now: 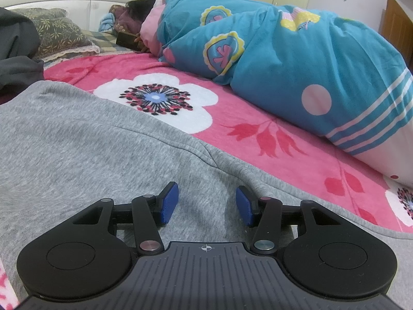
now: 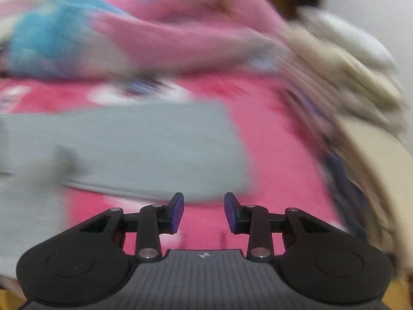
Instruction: Fold clothes
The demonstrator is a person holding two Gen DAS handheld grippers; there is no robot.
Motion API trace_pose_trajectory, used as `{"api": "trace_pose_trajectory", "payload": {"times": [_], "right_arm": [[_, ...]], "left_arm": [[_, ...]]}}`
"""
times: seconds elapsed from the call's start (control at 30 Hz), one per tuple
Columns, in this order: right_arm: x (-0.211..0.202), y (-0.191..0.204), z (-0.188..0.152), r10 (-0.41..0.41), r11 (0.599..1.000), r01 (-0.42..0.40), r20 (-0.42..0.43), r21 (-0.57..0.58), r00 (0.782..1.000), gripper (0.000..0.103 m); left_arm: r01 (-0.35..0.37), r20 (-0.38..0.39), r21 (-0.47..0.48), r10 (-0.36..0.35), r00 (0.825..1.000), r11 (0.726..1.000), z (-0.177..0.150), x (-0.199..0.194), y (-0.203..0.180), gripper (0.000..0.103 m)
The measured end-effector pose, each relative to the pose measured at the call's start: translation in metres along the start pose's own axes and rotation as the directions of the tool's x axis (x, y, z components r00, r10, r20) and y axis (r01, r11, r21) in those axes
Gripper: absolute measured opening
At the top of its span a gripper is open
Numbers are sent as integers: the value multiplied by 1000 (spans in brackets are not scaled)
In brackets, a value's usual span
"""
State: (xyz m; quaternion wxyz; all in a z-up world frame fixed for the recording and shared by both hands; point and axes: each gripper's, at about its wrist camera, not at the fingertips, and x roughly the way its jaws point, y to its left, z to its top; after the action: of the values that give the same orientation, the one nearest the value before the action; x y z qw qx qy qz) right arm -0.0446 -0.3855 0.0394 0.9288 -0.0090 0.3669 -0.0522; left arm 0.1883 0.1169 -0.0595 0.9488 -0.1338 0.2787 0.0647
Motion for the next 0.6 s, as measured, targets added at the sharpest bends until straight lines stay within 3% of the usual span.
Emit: {"api": "trace_pose_trajectory", "payload": {"times": [0.07,0.13,0.27,0.37,0.4,0.5,0.6], "right_arm": [[-14,54,9,140,985,-133,58,-113,988,42],[-26,99,12,281,941,-255,89,-224,956,44],[-43,177,1,541,791,-492,42,-364,840,54],[-42,215,-18,628,692,-579,-38,-431,778,56],[-39,226,-24,625,672,-574,-58,-467,779,57],[-38,250,-46,563,634,-487,-73,-601,823,57],[-43,268,-65,526,576,-416,-69,-704,847,67]], "left_arm": [[3,0,-3,-3,1000,1000,0,0,1,49],[5,-1,-6,-5,1000,1000,0,0,1,49],[4,0,-4,-4,1000,1000,0,0,1,50],[2,-1,-2,-2,1000,1000,0,1,1,49],[1,-2,-1,-1,1000,1000,0,1,1,49],[-4,-3,6,4,1000,1000,0,2,0,50],[-12,-1,15,12,1000,1000,0,2,-2,50]]}}
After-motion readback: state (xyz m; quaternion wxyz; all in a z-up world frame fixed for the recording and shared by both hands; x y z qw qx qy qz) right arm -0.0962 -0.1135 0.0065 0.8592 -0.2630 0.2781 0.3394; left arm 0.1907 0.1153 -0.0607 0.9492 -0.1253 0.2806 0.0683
